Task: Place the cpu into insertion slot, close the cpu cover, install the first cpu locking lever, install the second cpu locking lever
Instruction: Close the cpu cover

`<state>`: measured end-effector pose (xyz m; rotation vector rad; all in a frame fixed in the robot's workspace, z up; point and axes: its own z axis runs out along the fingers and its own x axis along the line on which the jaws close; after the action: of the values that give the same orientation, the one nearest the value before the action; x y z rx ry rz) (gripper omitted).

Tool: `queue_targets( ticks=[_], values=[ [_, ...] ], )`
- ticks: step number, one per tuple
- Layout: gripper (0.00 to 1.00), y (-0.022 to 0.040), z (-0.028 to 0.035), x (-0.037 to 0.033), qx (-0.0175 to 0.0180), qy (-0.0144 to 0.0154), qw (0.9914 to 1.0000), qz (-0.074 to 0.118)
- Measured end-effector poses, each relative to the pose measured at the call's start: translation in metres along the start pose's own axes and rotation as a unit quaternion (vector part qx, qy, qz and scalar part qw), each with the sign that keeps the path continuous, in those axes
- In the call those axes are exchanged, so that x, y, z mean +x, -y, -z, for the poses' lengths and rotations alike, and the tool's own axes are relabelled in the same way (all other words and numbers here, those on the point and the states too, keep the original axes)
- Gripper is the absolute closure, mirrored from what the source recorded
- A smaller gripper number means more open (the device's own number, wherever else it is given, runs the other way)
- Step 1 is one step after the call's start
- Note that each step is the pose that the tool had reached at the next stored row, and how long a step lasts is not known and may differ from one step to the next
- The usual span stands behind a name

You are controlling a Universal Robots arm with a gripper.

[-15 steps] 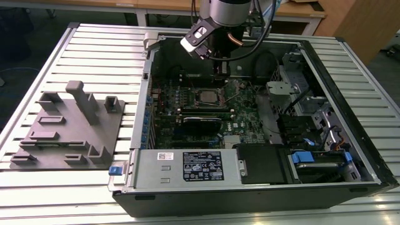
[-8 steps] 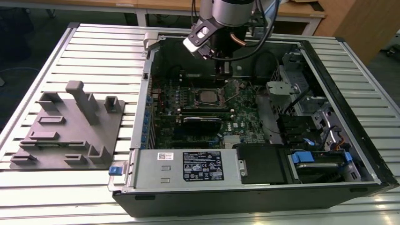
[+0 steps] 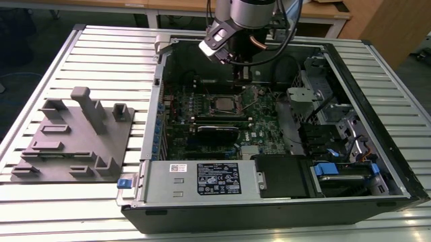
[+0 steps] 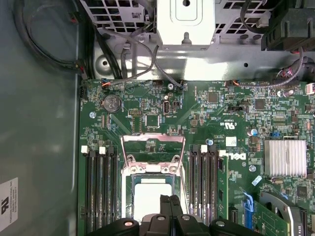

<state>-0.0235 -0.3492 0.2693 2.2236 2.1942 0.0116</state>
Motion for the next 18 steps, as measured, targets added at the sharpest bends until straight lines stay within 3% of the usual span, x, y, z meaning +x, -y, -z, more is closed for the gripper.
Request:
queue_targets(
  ticks=[4,18],
  values=[
    [0.89,-0.004,-0.0001,0.0001,0.0,0.0,1.0,0.0],
    [0.89,-0.007,-0.0001,0.0001,0.0,0.0,1.0,0.0]
  ],
)
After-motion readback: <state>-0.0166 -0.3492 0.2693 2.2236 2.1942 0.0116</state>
